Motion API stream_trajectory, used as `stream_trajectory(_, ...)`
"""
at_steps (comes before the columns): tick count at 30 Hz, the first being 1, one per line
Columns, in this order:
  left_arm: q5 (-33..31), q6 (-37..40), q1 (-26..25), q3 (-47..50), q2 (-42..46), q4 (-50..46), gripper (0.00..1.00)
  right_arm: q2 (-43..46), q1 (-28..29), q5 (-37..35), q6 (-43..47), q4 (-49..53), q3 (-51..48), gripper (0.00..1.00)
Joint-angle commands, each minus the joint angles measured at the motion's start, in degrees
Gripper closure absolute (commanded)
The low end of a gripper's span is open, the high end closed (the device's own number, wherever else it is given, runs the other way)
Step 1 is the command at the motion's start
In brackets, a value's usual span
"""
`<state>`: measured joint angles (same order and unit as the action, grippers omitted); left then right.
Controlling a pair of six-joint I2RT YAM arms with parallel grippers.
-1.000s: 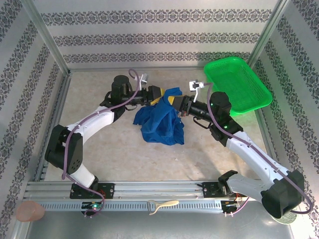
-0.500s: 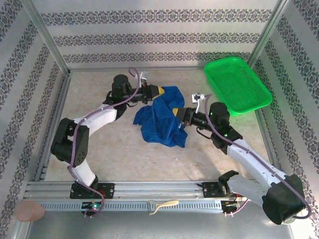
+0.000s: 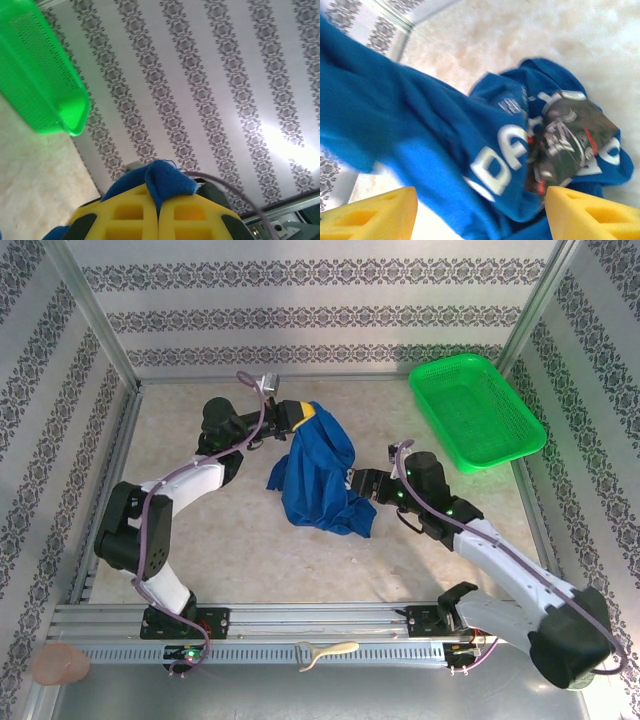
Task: Fold the inside-out t-shirt
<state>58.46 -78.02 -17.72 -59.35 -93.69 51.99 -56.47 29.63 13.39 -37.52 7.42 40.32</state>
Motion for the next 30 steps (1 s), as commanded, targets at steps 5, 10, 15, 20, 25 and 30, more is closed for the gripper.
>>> stream_trajectory(5,-5.2,23.1,-1.3,-4.7,10.2,-37.8,1.00,1.7,9.9,-15.6,11.4,11.1,14.7,0.34)
stream_trajectory(10,-5.9,23.8,-1.9,-6.0,10.0,-42.0,1.00,-5.7,16.7,-23.5,18.6,13.8,24.2,0.43)
stream_trajectory(15,-5.9,23.8,-2.5,-7.6,9.1,-43.0,1.00,-12.9,19.1,-28.2,22.5,14.8,30.7,0.47)
stream_trajectory(20,-5.4,23.8,-2.8,-8.7,9.1,-43.4,1.00,-18.1,19.2,-31.1,24.4,15.6,34.0,0.47)
stream_trajectory(25,-4.7,23.6,-3.0,-9.2,9.3,-43.6,1.00,-22.0,18.7,-33.6,24.8,16.2,36.5,0.58)
stream_trajectory(30,-4.3,23.9,-2.9,-8.9,10.0,-43.7,1.00,-21.9,15.6,-33.9,23.2,17.2,37.3,1.00)
